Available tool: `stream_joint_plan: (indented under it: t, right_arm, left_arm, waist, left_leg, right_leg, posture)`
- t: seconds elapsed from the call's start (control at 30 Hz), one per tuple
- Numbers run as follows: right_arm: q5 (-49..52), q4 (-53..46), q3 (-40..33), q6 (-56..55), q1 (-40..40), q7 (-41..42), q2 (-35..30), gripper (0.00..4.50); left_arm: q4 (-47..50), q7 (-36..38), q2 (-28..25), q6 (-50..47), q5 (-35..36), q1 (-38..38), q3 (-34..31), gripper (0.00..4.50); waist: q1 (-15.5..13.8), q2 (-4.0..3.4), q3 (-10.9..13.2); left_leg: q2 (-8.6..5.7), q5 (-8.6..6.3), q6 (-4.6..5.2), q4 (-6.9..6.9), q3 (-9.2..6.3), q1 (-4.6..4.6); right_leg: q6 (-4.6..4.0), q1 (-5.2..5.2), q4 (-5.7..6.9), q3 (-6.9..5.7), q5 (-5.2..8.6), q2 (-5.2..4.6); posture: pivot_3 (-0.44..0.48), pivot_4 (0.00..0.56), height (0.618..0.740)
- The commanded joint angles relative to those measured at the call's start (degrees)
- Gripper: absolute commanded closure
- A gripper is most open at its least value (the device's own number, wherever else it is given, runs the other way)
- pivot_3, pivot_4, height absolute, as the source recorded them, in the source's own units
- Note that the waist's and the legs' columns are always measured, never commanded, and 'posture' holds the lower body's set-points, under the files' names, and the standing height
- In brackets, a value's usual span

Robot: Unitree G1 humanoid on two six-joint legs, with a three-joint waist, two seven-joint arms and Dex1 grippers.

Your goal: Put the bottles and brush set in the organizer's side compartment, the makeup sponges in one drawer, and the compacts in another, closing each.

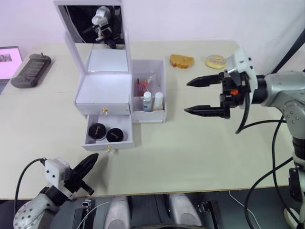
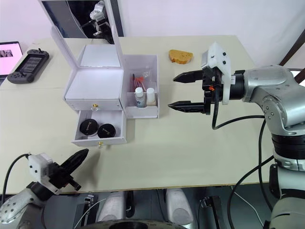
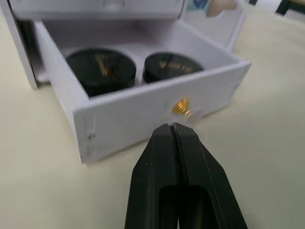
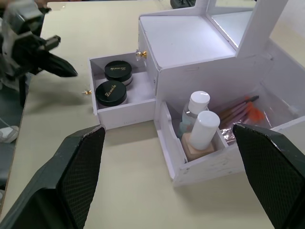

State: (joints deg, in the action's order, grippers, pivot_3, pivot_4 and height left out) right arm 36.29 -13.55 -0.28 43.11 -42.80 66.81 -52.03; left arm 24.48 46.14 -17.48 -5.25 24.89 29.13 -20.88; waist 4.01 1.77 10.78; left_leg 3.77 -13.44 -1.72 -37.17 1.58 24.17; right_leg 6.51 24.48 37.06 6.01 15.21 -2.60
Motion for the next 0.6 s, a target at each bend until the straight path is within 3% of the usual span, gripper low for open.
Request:
stream_joint_plan:
  t: [0.03,0.6]
  right_arm:
    - [0.7,-1.8,-1.6,-0.1,-1.3,-0.1,-0.6,0.00]
    - [1.1,-3.2,-2.4,0.7,-1.0,-0.6,-1.4,0.00]
  left_arm:
    - [-1.1,-1.5,-0.1,3.1,-1.1,-1.6,1.1,4.48]
    - [-8.7,-6.2,-5.0,5.6,-3.5,-16.3,4.1,4.48]
  waist:
    - [0.0,0.00,0.0]
    - [-0.2,-0.01,0.0]
  left_leg:
    - [0.01,0.00,0.00,0.00,-0.01,0.00]
    - [0.00,0.00,0.00,0.00,-0.01,0.03]
  right_leg:
    - [0.00,0.00,0.01,-0.01,0.00,0.01]
    - [0.02,-0.01,0.01,-0.02,-0.01,0.00]
  posture:
    - [0.000,0.150,0.740]
    - [0.000,0.150,0.740]
